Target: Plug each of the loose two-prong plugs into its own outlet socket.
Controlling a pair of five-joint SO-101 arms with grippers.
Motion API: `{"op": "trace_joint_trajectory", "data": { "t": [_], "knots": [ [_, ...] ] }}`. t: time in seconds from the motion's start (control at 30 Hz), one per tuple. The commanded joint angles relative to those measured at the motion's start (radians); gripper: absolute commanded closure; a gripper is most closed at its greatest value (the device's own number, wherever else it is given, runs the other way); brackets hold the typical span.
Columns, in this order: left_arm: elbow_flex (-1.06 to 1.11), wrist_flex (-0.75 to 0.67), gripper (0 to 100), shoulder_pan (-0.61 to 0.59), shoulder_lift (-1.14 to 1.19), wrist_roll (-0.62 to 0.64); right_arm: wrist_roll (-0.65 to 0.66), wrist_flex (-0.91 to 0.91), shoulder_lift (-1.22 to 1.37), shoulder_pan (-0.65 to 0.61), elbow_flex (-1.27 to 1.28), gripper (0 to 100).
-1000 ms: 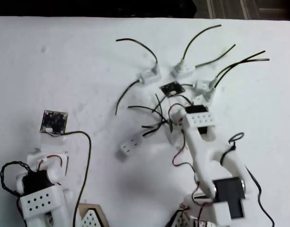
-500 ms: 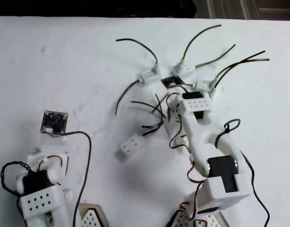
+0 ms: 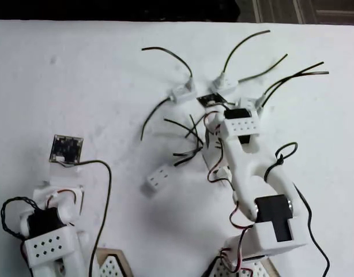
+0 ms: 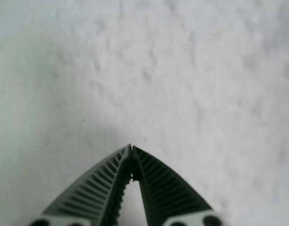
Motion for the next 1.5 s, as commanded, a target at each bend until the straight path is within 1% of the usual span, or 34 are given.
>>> {"op": "trace_joint_trajectory", "data": {
  "t": [0.0, 0.17, 0.47, 0.73, 0.97, 1.13, 1.37, 1.47],
  "knots": [
    [-0.006, -0.008, 97, -0.004, -0.012, -0.009, -0.009, 0.008, -0.047, 0.035, -0.032, 87.9],
    [-0.006, -0.008, 97, -0.004, -0.012, -0.009, -0.009, 0.008, -0.033, 0.042, -0.032, 87.9],
    [-0.006, -0.008, 97, -0.004, -0.012, -0.009, -0.009, 0.008, 0.085, 0.033, -0.038, 88.1],
    [-0.006, -0.008, 97, -0.004, -0.012, -0.009, -0.009, -0.004, 0.096, 0.002, -0.034, 88.2],
    [-0.006, -0.008, 97, -0.004, -0.012, -0.009, -0.009, -0.001, 0.096, 0.004, -0.032, 88.4],
    [-0.006, -0.008, 97, -0.004, -0.012, -0.009, -0.009, -0.004, 0.096, 0.002, -0.034, 96.4],
    [-0.006, -0.008, 97, -0.004, -0.012, -0.009, -0.009, 0.013, 0.087, -0.001, -0.034, 97.2],
    [-0.006, -0.008, 97, -0.004, -0.012, -0.009, -0.009, 0.038, 0.087, -0.033, -0.037, 97.5]
  ]
}}
